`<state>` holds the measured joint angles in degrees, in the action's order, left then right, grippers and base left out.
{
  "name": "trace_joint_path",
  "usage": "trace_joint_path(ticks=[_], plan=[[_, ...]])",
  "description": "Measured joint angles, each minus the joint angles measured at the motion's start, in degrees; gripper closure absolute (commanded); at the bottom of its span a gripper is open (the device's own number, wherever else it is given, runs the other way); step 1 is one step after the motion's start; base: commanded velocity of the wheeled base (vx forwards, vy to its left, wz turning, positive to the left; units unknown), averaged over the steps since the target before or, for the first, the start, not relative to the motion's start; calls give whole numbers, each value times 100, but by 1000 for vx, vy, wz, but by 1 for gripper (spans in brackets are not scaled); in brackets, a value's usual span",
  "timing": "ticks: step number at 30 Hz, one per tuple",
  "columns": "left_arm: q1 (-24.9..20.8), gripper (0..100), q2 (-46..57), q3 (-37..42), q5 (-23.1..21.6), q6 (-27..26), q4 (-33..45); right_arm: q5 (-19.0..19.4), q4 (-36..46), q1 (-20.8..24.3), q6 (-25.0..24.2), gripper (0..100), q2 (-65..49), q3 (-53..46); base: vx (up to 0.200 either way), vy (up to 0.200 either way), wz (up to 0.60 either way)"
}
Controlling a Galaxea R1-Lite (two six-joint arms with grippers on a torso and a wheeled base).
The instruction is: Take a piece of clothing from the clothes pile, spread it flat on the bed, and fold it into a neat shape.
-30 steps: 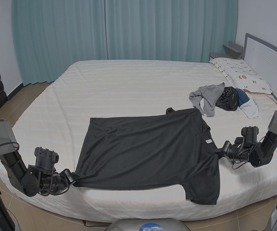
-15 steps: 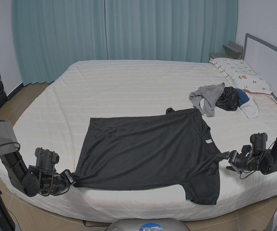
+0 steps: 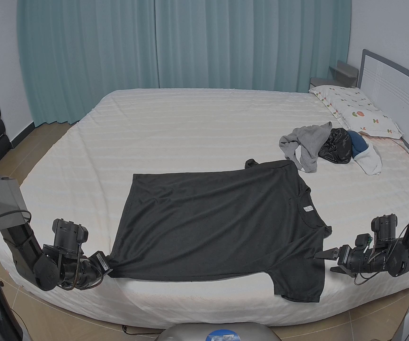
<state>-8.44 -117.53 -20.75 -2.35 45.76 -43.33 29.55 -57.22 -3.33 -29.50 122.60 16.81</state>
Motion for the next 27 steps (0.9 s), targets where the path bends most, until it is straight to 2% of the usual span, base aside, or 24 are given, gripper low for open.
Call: trace_joint_path(ticks=[14,15,23,27], plan=[[0,100,-30,0,15,-9,0,90,-102,226,-57,0,151,52,0,0,0],[0,100,-30,0,15,-9,0,90,-124,226,-57,100,166,57,0,0,0],[0,100,-33,0,15,-9,0,34,-903,229,-35,100,474,-35,0,0,0],[0,100,-33,0,15,-9,2,-10,-967,223,-27,100,566,-124,0,0,0]])
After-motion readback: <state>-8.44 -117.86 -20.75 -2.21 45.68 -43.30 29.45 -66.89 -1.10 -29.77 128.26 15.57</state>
